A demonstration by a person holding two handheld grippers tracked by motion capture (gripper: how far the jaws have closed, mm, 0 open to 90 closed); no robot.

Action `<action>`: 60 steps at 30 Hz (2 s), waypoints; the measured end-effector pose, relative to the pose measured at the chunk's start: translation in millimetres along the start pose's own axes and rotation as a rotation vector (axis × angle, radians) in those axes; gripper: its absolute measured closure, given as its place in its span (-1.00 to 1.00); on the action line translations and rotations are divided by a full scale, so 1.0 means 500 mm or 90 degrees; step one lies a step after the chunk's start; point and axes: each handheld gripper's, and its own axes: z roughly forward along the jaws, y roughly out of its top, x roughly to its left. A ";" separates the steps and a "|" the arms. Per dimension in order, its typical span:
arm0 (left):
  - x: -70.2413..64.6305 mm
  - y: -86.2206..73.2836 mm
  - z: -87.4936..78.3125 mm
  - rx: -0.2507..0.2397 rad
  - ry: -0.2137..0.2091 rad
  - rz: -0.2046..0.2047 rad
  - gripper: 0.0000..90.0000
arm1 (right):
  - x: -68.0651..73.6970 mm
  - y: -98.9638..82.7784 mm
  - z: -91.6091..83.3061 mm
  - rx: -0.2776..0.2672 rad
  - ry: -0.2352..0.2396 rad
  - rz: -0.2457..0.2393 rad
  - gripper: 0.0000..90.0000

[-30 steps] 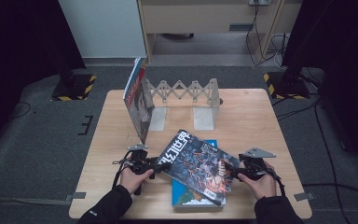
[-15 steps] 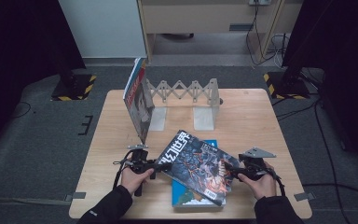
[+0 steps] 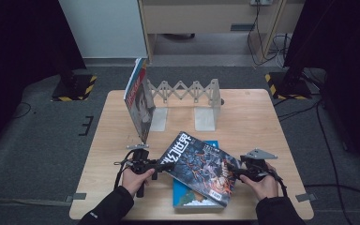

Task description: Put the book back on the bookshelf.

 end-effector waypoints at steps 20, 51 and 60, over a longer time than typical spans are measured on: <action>-0.025 0.016 -0.006 0.022 -0.069 -0.048 0.51 | -0.001 -0.001 0.001 0.006 -0.010 -0.007 -0.30; -0.103 0.111 -0.058 -0.057 -0.071 -0.051 0.81 | -0.106 -0.028 -0.021 0.046 -0.119 0.029 -0.53; -0.125 0.139 -0.086 -0.099 -0.096 -0.044 0.82 | -0.118 -0.040 -0.007 0.085 -0.118 0.033 -0.61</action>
